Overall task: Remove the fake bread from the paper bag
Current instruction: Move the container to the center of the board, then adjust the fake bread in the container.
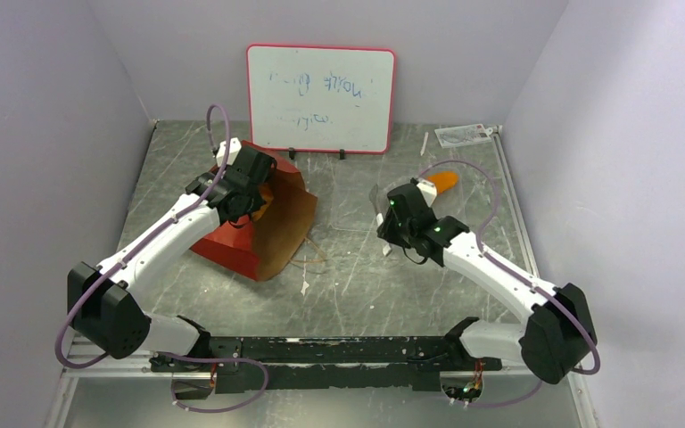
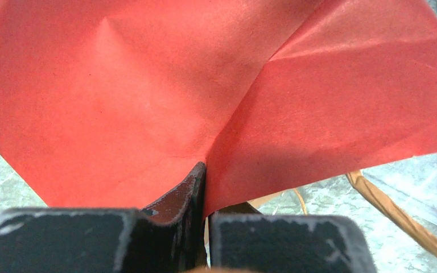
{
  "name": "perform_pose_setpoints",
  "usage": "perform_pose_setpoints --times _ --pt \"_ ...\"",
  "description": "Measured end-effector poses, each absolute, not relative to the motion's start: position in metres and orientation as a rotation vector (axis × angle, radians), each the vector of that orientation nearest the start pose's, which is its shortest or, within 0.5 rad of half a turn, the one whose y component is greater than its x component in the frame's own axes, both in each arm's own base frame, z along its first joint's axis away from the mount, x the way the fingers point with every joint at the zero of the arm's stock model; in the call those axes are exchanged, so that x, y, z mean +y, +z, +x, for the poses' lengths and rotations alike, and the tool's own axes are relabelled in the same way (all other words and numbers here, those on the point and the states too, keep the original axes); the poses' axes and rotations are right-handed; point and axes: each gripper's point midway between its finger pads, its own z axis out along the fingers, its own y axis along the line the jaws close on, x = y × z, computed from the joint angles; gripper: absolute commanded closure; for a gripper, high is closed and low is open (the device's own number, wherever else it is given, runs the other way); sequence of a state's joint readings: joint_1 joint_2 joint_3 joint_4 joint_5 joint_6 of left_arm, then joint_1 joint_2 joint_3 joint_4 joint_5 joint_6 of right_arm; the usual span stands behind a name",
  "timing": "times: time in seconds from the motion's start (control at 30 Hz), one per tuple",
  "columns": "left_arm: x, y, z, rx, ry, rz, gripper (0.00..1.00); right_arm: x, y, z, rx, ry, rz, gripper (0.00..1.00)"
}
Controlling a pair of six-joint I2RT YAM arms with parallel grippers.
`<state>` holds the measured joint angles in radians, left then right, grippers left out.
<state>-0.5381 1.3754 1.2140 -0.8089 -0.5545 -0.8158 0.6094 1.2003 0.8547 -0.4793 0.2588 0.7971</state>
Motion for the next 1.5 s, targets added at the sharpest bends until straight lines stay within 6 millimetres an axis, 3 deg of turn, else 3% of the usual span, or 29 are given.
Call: perform_pose_setpoints --times 0.13,0.27,0.47,0.77,1.0,1.23,1.5 --pt "-0.115 0.18 0.321 2.289 0.052 -0.504 0.91 0.165 0.104 0.271 2.415 0.282 0.374 1.0" --pt "-0.118 0.178 0.322 2.295 0.041 -0.478 0.91 0.163 0.1 0.269 2.41 0.23 0.398 1.0" --pt "-0.121 0.173 0.323 2.303 0.024 -0.45 0.91 0.16 0.106 0.251 2.398 0.168 0.412 1.0" --pt "-0.124 0.173 0.323 2.299 -0.002 -0.432 0.91 0.134 0.132 0.223 2.346 0.15 0.495 1.0" --pt "-0.127 0.175 0.325 2.295 -0.018 -0.427 0.91 0.118 0.131 0.211 2.351 0.097 0.52 1.0" --pt "-0.127 0.174 0.325 2.298 -0.016 -0.423 0.91 0.113 0.13 0.208 2.361 0.067 0.489 1.0" --pt "-0.128 0.17 0.326 2.305 -0.01 -0.429 0.91 0.123 0.137 0.218 2.366 0.06 0.345 1.0"
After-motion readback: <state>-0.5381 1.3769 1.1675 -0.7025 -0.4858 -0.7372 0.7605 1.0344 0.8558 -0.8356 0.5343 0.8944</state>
